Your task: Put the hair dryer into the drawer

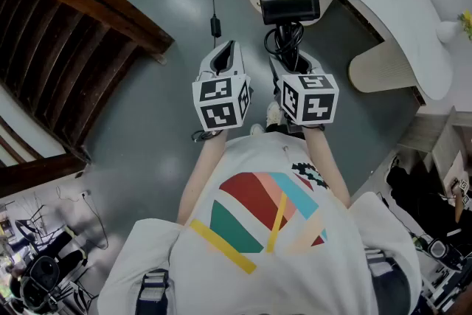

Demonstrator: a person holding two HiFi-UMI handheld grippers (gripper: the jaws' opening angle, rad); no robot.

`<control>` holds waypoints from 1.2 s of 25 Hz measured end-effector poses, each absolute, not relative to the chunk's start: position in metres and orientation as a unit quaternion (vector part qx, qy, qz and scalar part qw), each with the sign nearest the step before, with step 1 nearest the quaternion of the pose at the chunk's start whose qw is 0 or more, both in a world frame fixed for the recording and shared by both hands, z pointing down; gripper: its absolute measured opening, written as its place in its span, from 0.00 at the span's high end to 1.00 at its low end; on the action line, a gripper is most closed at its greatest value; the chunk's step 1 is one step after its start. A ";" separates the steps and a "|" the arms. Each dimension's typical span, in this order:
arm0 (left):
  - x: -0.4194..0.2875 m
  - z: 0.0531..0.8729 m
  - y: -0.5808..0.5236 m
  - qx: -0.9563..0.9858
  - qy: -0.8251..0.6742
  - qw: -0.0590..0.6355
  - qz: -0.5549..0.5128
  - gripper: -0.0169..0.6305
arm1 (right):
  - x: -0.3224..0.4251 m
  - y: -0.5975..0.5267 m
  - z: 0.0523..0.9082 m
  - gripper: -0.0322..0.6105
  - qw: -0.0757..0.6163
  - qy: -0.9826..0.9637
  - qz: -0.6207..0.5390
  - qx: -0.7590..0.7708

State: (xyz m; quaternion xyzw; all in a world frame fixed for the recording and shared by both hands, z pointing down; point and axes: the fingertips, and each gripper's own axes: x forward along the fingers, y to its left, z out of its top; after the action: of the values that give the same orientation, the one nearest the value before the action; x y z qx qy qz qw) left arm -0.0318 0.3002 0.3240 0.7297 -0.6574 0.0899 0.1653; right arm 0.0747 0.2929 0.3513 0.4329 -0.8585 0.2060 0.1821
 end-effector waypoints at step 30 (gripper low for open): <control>-0.029 0.336 0.271 0.696 -0.685 0.196 0.085 0.94 | 0.095 0.267 0.361 0.68 0.170 -0.872 0.228 0.399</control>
State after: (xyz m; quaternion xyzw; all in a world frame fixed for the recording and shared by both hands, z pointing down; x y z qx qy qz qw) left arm -0.0292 0.2713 0.3362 0.6964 -0.6851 0.0849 0.1962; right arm 0.0946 0.2666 0.3608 0.3992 -0.8718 0.2276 0.1695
